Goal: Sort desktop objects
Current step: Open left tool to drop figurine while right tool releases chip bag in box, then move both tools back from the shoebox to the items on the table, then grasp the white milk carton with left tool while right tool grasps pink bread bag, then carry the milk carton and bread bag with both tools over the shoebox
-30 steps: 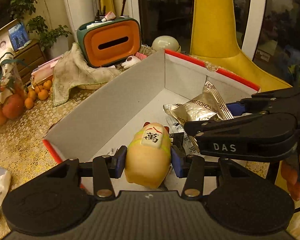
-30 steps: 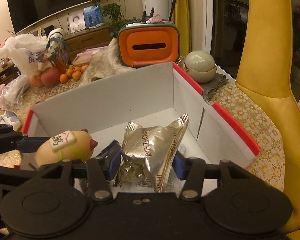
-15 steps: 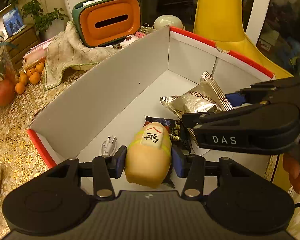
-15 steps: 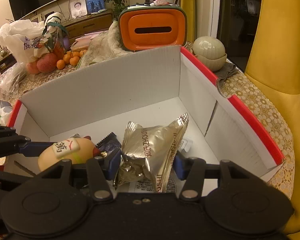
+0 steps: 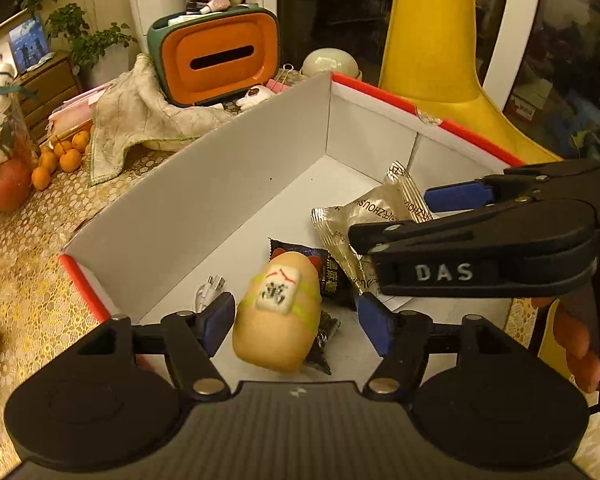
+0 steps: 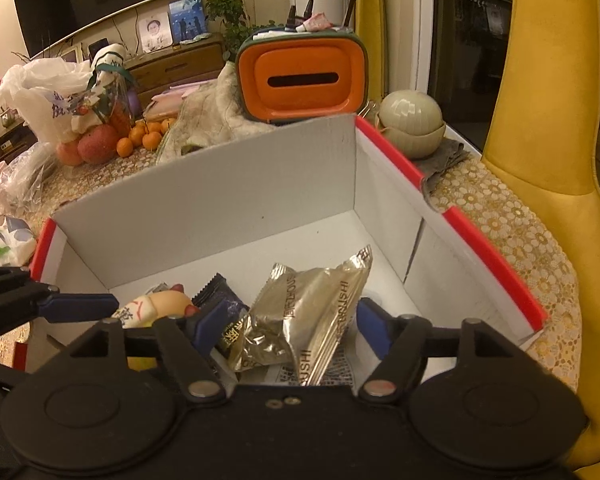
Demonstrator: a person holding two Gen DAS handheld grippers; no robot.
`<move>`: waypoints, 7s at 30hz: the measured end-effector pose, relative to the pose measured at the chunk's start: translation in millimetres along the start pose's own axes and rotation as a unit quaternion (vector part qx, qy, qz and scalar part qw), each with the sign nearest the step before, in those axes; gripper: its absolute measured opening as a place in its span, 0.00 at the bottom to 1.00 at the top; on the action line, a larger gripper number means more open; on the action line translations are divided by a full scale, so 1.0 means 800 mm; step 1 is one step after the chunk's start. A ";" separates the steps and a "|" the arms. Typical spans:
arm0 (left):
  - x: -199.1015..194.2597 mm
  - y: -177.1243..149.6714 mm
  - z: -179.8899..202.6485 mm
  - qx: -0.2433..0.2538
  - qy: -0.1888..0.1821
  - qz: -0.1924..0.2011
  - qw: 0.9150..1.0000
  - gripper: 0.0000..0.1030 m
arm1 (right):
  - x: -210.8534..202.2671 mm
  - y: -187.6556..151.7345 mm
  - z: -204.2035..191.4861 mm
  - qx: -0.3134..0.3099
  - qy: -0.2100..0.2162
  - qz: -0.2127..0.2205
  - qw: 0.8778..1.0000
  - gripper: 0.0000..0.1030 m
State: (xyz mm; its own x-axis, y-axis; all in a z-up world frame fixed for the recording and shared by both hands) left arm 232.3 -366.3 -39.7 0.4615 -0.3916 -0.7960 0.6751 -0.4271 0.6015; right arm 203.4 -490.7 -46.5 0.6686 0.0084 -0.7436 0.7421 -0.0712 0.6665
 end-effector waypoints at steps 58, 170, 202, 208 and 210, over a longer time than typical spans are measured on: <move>-0.289 -0.184 -0.149 -0.089 0.042 0.128 0.987 0.85 | -0.167 -0.023 -0.243 -0.089 0.085 0.092 0.988 0.74; -0.215 -0.294 -0.447 -0.180 0.128 0.117 0.968 0.27 | 0.047 0.002 -0.508 -0.287 0.132 0.008 0.949 0.52; -0.276 -0.231 -0.242 -0.100 0.084 0.133 0.982 0.27 | -0.135 -0.043 -0.359 -0.252 0.144 0.047 0.956 0.52; -0.268 -0.212 -0.193 -0.073 0.069 0.127 0.987 0.27 | -0.153 -0.048 -0.310 -0.233 0.140 0.051 0.961 0.52; -0.262 -0.206 -0.178 -0.066 0.063 0.124 0.988 0.27 | -0.157 -0.049 -0.292 -0.225 0.136 0.054 0.963 0.52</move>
State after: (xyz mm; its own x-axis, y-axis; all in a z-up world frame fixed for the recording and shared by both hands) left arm 106.4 -98.1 18.3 0.6849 -0.3620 -0.6324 0.5976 -0.2175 0.7717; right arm 101.5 -256.4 33.6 0.6848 0.2902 -0.6684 0.5725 0.3533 0.7399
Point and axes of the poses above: each gripper's, at about its wrist camera, not at the fingertips, and x roughly the way its jaws point, z to its right, y to its top, the point moved 1 cm from there along x, roughly the way its jaws point, and after that the axes turned 5 degrees about -x, right-handed, at the moved point
